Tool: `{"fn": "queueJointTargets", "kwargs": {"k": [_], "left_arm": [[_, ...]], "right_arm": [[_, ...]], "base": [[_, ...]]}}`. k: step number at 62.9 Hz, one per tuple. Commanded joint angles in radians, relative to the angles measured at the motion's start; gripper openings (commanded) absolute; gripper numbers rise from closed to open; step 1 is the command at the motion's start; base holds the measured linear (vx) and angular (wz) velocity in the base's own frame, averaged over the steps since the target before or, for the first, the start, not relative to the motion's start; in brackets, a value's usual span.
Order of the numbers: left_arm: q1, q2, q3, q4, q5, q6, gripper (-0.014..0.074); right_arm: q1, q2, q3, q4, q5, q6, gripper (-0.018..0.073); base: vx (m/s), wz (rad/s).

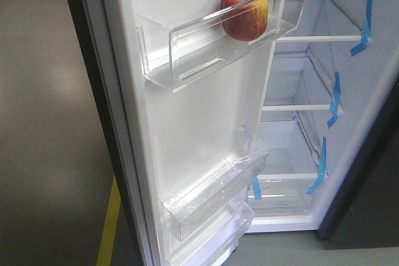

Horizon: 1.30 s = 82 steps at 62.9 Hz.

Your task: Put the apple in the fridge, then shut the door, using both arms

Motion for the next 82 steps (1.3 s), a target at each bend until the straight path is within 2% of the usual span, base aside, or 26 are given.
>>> {"fn": "queueJointTargets", "kwargs": {"k": [1,6,13,19,27,32,37,46,59,63,67,73,82], "left_arm": [[0.000,0.195,-0.133,0.045,-0.165,-0.039,-0.0006],[0.000,0.355,-0.253,0.133,-0.183,-0.059,-0.0006],[0.000,0.564,-0.439,0.213,-0.226,-0.177,-0.0006],[0.000,0.723,-0.598,0.319,-0.271,-0.298,-0.0006],[0.000,0.903,-0.802,0.510,-0.343,-0.504,0.0001],[0.000,0.992,-0.913,0.590,-0.379,-0.628,0.0005],[0.000,1.061,-1.006,0.637,-0.421,-0.733,0.0011],[0.000,1.117,-1.105,0.660,-0.497,-0.735,0.0033],[-0.001,1.111,-1.119,0.711,-0.596,-0.735,0.0104],[-0.004,1.111,-1.119,0.748,-0.644,-0.735,0.0144],[-0.015,1.103,-1.119,0.807,-0.644,-0.735,0.0181],[-0.055,1.085,-1.119,0.871,-0.644,-0.735,0.0228],[-0.165,1.053,-1.119,0.923,-0.644,-0.735,0.0262]], "right_arm": [[-0.002,-0.038,-0.043,-0.004,-0.010,-0.011,-0.0003],[-0.002,-0.082,-0.041,-0.062,0.010,0.010,-0.0003],[-0.002,-0.119,-0.041,-0.162,0.033,0.104,-0.0003],[-0.002,-0.120,-0.041,-0.234,0.057,0.192,-0.0003],[-0.002,-0.120,-0.041,-0.283,0.080,0.240,-0.0003],[-0.002,-0.120,-0.041,-0.282,0.088,0.240,-0.0003],[-0.002,-0.120,-0.041,-0.281,0.095,0.246,-0.0003],[-0.002,-0.119,-0.041,-0.281,0.102,0.272,-0.0003],[-0.002,-0.119,-0.041,-0.281,0.131,0.269,0.0006],[-0.002,-0.119,-0.041,-0.281,0.133,0.269,0.0008],[-0.002,-0.119,-0.041,-0.281,0.133,0.269,0.0011],[-0.002,-0.119,-0.041,-0.281,0.135,0.269,0.0014],[-0.002,-0.119,-0.041,-0.281,0.135,0.269,0.0025]], "base": [[0.00,0.00],[0.00,0.00],[0.00,0.00],[0.00,0.00],[0.00,0.00],[0.00,0.00],[0.00,0.00],[0.00,0.00],[0.00,0.00],[0.00,0.00],[0.00,0.00],[0.00,0.00],[0.00,0.00]]}}
